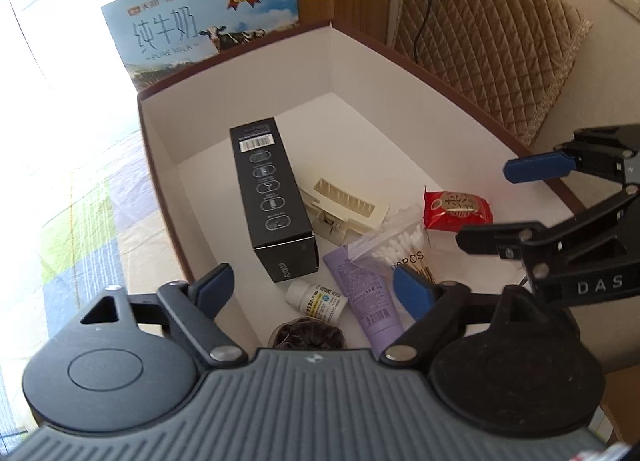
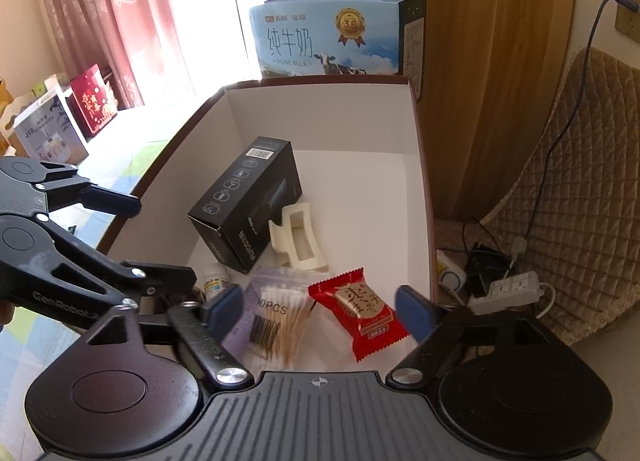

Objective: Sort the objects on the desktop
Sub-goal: 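Open both grippers to drop the pill bottle and snack packet into the box, then withdraw both tools from the box back over the remaining items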

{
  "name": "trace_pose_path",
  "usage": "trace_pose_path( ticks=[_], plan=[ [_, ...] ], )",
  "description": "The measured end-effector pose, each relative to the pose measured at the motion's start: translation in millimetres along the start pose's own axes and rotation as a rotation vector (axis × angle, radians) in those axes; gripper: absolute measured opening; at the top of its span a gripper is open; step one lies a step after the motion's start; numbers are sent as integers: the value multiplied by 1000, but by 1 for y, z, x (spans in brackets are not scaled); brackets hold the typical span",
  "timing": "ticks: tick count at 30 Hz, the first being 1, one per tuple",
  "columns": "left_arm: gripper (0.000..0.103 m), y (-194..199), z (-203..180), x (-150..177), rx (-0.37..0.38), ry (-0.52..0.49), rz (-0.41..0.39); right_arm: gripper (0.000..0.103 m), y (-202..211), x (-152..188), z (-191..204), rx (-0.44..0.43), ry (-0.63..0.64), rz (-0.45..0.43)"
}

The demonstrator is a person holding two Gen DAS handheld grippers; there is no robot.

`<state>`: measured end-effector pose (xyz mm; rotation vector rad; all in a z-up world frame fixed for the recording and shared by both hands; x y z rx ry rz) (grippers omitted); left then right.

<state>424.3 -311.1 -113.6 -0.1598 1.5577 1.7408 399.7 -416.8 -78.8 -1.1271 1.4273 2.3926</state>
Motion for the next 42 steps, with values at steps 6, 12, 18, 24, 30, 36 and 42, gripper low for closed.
trace_pose_path(
  ticks=[6,12,18,24,30,36,42],
  plan=[
    [98,14,9,3,-19,40,-17,101,9,0,7,-8,-25,-31],
    [98,32,20,7,-46,80,-45,101,19,-2,16,-20,-43,-60],
    [100,48,35,14,-79,129,-62,101,28,-1,28,-23,-44,-81],
    [100,63,48,27,-97,170,-67,101,37,2,46,-33,-33,-92],
    [100,79,58,41,-99,197,-74,101,43,7,63,-43,-26,-95],
    [100,98,67,58,-94,226,-80,101,47,13,84,-55,-13,-97],
    [100,117,82,85,-99,263,-73,101,46,22,113,-95,-9,-93]
  ],
)
Point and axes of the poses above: each gripper's, at about its wrist camera, not at the fingertips, and y roughly against the way its jaws point, z to its left, x to its underside, the point moved 9 cm from there along -y, roughly the way its jaws point, and after that the axes turned 13 degrees about -x, right-handed, at the moved point
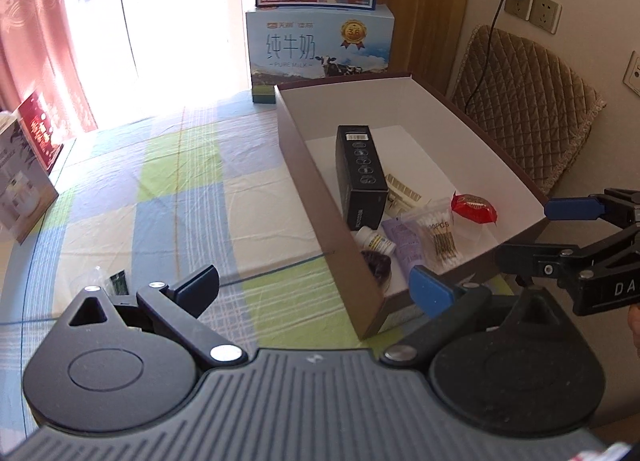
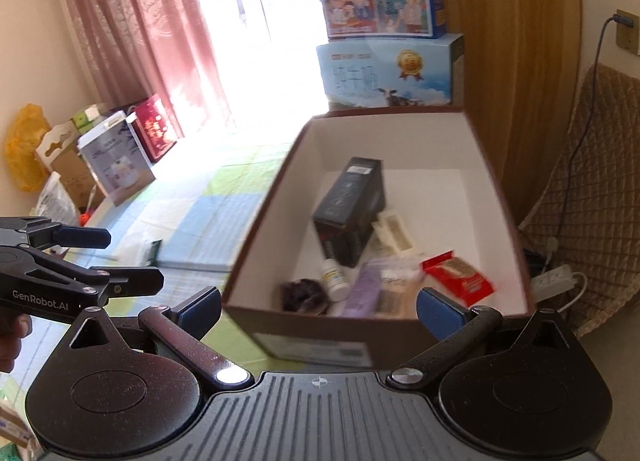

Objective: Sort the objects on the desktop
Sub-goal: 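Withdraw both tools from the box back over the remaining items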

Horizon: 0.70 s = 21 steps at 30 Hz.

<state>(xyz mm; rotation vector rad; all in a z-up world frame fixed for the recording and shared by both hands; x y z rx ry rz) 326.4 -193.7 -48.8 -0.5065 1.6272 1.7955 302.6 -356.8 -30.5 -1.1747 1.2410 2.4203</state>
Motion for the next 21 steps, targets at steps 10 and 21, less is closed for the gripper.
trace_pose_path(
  ticks=[10,21],
  plan=[
    [100,29,49,44,-47,62,43,101,-14,24,42,-49,5,49],
    [100,39,93,83,-91,97,96,101,-40,54,81,-97,-16,124]
  ],
)
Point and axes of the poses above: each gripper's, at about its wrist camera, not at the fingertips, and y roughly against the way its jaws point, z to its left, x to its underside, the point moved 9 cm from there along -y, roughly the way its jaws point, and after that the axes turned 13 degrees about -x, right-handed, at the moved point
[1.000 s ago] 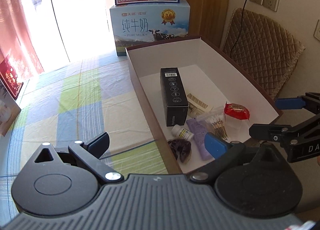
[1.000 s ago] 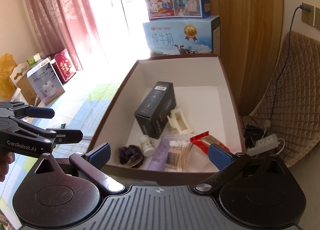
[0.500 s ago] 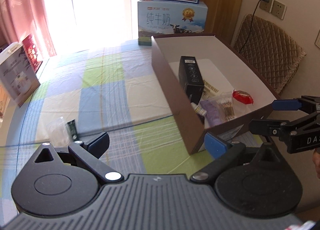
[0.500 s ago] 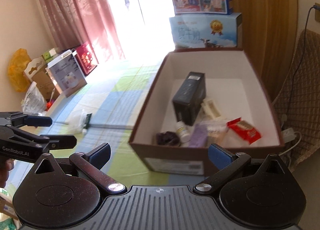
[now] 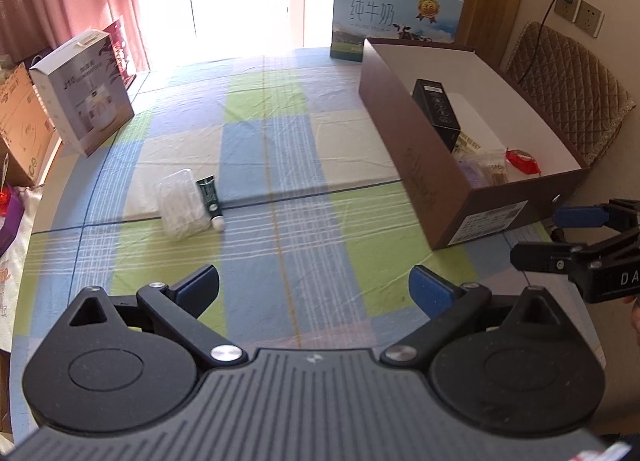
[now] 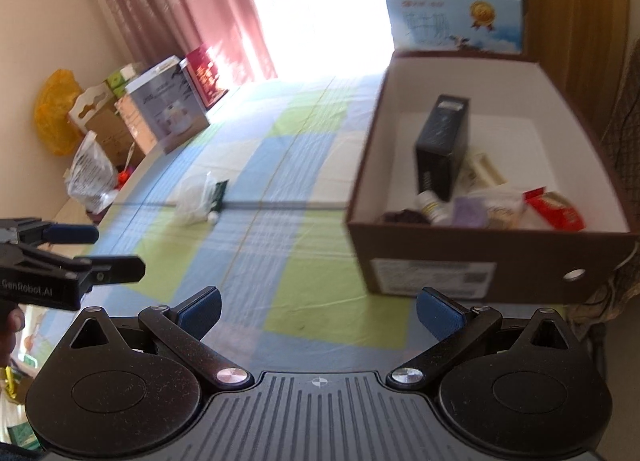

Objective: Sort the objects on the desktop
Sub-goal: 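Withdraw both tools from the box back over the remaining items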

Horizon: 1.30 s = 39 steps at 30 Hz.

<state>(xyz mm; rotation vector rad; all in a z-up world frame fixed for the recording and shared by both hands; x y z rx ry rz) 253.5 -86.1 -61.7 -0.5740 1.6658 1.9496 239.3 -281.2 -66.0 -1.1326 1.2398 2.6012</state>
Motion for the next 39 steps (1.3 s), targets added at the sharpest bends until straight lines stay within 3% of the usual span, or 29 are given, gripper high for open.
trace_pose_path(
  ticks=[25,39],
  plan=[
    [100,-26,96,33,-117,129,109,101,-88,5,72,-87,77,110],
    [100,-52,128,36,-155,148,133,101,-137,-14,80,-55,114,106]
  ],
)
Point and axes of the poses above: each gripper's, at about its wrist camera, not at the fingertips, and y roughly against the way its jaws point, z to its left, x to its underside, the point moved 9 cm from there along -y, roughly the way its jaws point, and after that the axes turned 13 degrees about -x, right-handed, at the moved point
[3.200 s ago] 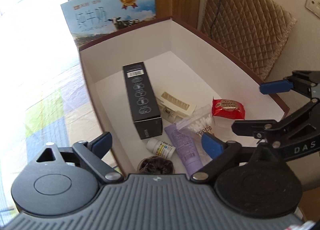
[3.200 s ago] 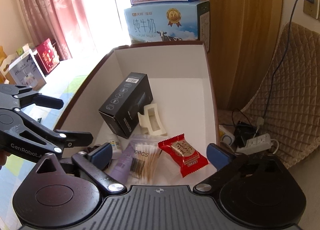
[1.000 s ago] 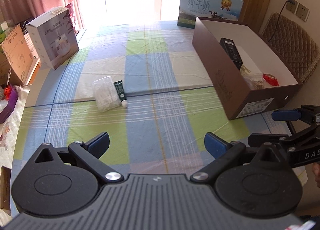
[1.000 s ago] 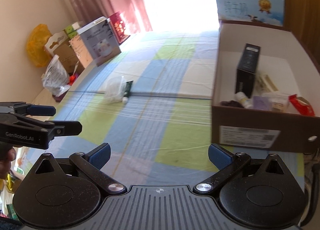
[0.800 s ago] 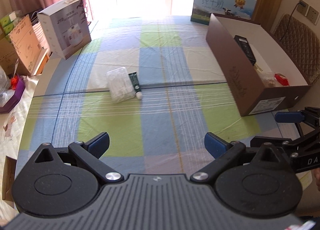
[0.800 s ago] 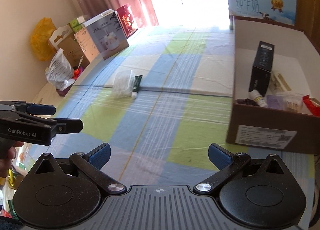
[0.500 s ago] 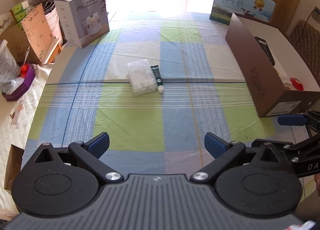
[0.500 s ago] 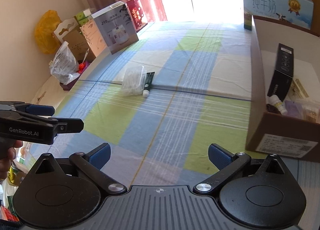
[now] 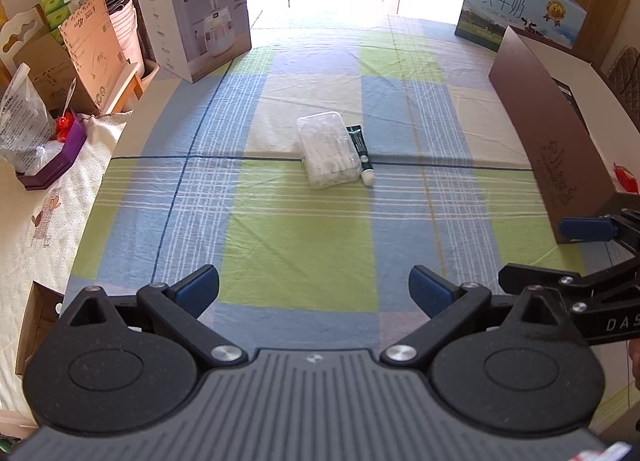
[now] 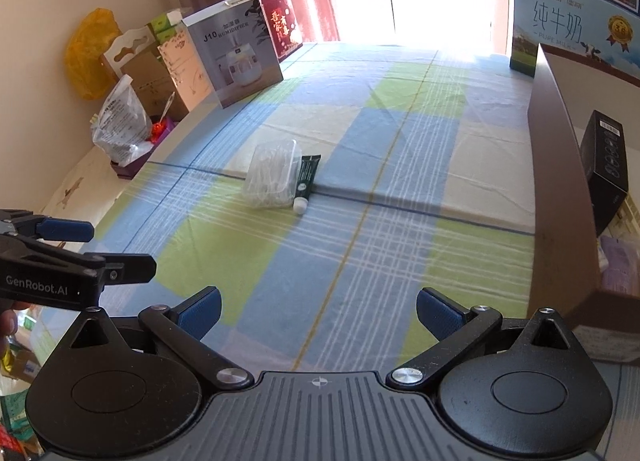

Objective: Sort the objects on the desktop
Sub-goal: 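Withdraw both tools from the box back over the remaining items, then grasp the clear floss-pick case with the left gripper while the right gripper grasps the green tube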

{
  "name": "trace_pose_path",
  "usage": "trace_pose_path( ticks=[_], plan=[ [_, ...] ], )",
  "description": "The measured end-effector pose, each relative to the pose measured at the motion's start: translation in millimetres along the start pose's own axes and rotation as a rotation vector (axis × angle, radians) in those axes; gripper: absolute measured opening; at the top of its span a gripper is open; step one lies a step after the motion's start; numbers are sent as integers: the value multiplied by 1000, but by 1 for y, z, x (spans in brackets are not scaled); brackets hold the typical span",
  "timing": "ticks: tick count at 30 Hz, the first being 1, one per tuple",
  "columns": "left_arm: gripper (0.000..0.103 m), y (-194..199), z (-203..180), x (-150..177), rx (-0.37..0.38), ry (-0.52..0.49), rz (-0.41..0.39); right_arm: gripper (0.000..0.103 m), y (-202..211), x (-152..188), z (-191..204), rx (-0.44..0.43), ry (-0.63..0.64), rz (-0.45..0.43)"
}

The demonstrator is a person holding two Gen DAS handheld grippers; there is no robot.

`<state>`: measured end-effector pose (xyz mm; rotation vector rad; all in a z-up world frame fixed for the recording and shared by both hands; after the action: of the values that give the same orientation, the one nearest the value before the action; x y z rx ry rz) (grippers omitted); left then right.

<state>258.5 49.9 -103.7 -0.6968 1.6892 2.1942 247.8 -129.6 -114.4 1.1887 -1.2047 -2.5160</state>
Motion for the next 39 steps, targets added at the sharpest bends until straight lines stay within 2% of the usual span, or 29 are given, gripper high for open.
trace_pose_path(
  ticks=[15,16,17,19,21,24,26,30,39],
  plan=[
    [99,-55,13,-24,-31,-11,-12,99,-65,-26,-14,55,52,-14],
    [99,-60,13,-26,-34,-13,-11,96,-69,-27,-16,59,54,-15],
    [98,-64,13,-27,-32,-16,-12,88,-72,-29,-18,60,57,-16],
    [98,-72,11,-31,-26,-20,-11,80,-80,-32,-21,59,64,-13],
    [97,-79,10,-34,-23,-24,-12,66,-87,-35,-22,56,72,-11],
    [97,-89,9,-39,-23,-32,-11,51,-98,-37,-23,43,87,-10],
    [96,-98,8,-43,-30,-44,-10,45,-105,-38,-23,34,95,-5],
    [96,-112,6,-49,-35,-67,-11,36,-121,-39,-22,24,116,5],
    [95,-135,8,-54,-36,-72,11,27,-150,-42,-20,24,143,20]
  ],
)
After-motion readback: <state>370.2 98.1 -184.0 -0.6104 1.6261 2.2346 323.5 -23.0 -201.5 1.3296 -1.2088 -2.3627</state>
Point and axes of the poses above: each gripper's, at about its wrist camera, not at the fingertips, and y roughly against the way its jaws point, z to its left, x to its underside, the point moved 9 cm from there along -y, roughly the way its jaws point, and after that the axes turned 13 degrees about -x, right-handed, at the moved point
